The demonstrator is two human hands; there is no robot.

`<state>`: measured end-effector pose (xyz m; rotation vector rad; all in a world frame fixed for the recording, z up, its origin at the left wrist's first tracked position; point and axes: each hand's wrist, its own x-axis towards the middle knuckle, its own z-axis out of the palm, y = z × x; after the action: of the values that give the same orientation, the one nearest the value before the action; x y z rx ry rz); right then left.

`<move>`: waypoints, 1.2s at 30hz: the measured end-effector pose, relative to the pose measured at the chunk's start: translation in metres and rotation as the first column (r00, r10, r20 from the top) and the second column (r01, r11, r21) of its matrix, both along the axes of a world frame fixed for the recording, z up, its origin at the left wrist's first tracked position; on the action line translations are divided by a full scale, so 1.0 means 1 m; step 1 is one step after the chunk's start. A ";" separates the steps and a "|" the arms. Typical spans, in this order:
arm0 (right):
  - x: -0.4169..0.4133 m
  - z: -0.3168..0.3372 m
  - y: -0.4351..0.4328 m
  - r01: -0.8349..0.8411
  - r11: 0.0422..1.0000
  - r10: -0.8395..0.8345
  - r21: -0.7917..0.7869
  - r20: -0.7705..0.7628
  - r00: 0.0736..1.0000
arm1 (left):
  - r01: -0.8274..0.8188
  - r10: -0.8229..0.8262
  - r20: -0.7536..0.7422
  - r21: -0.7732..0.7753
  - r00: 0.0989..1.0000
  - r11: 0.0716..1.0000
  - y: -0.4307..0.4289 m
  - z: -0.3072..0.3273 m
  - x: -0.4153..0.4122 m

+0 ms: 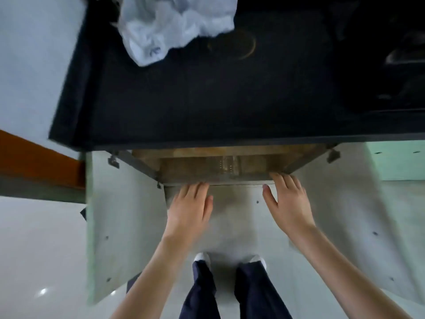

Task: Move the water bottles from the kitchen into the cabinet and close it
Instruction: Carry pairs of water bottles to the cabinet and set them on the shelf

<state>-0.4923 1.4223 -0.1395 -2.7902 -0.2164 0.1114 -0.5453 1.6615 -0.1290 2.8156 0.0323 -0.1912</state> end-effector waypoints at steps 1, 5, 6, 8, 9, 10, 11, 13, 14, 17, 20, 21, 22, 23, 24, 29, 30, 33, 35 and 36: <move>-0.006 0.033 -0.003 0.005 1.000 -0.005 0.003 0.016 1.000 | 0.019 -0.019 0.029 -0.009 0.999 1.000 -0.003 0.035 -0.006; -0.032 0.139 -0.009 -0.001 0.998 -0.005 0.056 0.115 0.993 | 0.072 -0.070 0.167 -0.002 0.983 0.997 -0.007 0.143 -0.018; -0.040 0.159 -0.010 -0.001 0.998 -0.009 0.067 0.143 0.990 | 0.079 -0.077 0.185 -0.006 0.980 0.997 -0.008 0.162 -0.021; -0.060 0.189 -0.010 0.016 0.997 -0.031 0.082 0.189 0.982 | 0.120 -0.114 0.212 -0.015 0.971 0.993 -0.007 0.190 -0.028; -0.073 0.199 -0.009 0.034 0.996 -0.051 0.085 0.209 0.976 | 0.153 -0.146 0.229 -0.013 0.962 0.988 -0.007 0.199 -0.033; -0.087 0.206 -0.009 0.058 0.994 -0.078 0.093 0.227 0.971 | 0.189 -0.182 0.239 -0.007 0.954 0.982 -0.007 0.204 -0.039; -0.103 0.210 -0.008 0.084 0.991 -0.107 0.105 0.241 0.965 | 0.228 -0.221 0.243 0.000 0.945 0.974 -0.006 0.207 -0.045; -0.138 0.209 -0.005 0.143 0.982 -0.169 0.120 0.256 0.952 | 0.301 -0.297 0.231 0.017 0.927 0.953 -0.005 0.203 -0.058; -0.155 0.204 -0.004 0.186 0.975 -0.211 0.120 0.241 0.947 | 0.336 -0.333 0.214 0.019 0.918 0.942 -0.005 0.199 -0.063; -0.208 0.185 -0.008 0.344 0.935 -0.353 0.083 0.162 0.922 | 0.436 -0.432 0.139 0.001 0.891 0.900 -0.013 0.179 -0.079; -0.249 0.173 -0.024 0.490 0.870 -0.493 0.056 0.106 0.863 | 0.562 -0.557 0.111 -0.014 0.823 0.827 -0.032 0.166 -0.086; -0.260 0.172 -0.032 0.529 0.848 -0.530 0.045 0.094 0.843 | 0.605 -0.599 0.116 -0.013 0.792 0.796 -0.041 0.164 -0.085; -0.269 0.173 -0.042 0.564 0.825 -0.564 0.035 0.089 0.821 | 0.643 -0.636 0.128 -0.012 0.761 0.766 -0.053 0.163 -0.084; -0.277 0.175 -0.052 0.596 0.802 -0.596 0.030 0.092 0.798 | 0.675 -0.667 0.143 -0.013 0.731 0.737 -0.066 0.163 -0.081; -0.283 0.179 -0.063 0.627 0.779 -0.626 0.027 0.108 0.773 | 0.702 -0.692 0.153 -0.017 0.706 0.712 -0.081 0.165 -0.078; -0.313 0.197 -0.130 0.756 0.652 -0.744 0.059 0.242 0.623 | 0.820 -0.800 0.205 -0.020 0.563 0.572 -0.177 0.176 -0.067; -0.320 0.197 -0.146 0.777 0.626 -0.763 0.067 0.258 0.592 | 0.844 -0.823 0.214 -0.009 0.526 0.537 -0.200 0.178 -0.067; -0.343 0.187 -0.197 0.830 0.553 -0.820 0.071 0.222 0.527 | 0.902 -0.882 0.215 0.012 0.420 0.432 -0.272 0.178 -0.074; -0.362 0.174 -0.233 0.863 0.498 -0.863 0.084 0.147 0.484 | 0.919 -0.902 0.187 0.000 0.388 0.395 -0.324 0.171 -0.084; -0.369 0.167 -0.246 0.871 0.484 -0.873 0.086 0.117 0.473 | 0.923 -0.907 0.182 -0.004 0.379 0.385 -0.343 0.167 -0.090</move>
<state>-0.8612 1.1758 0.0278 -2.5127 1.1976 -0.3540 -0.6350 1.3180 0.0382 2.3577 -1.5818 -0.2009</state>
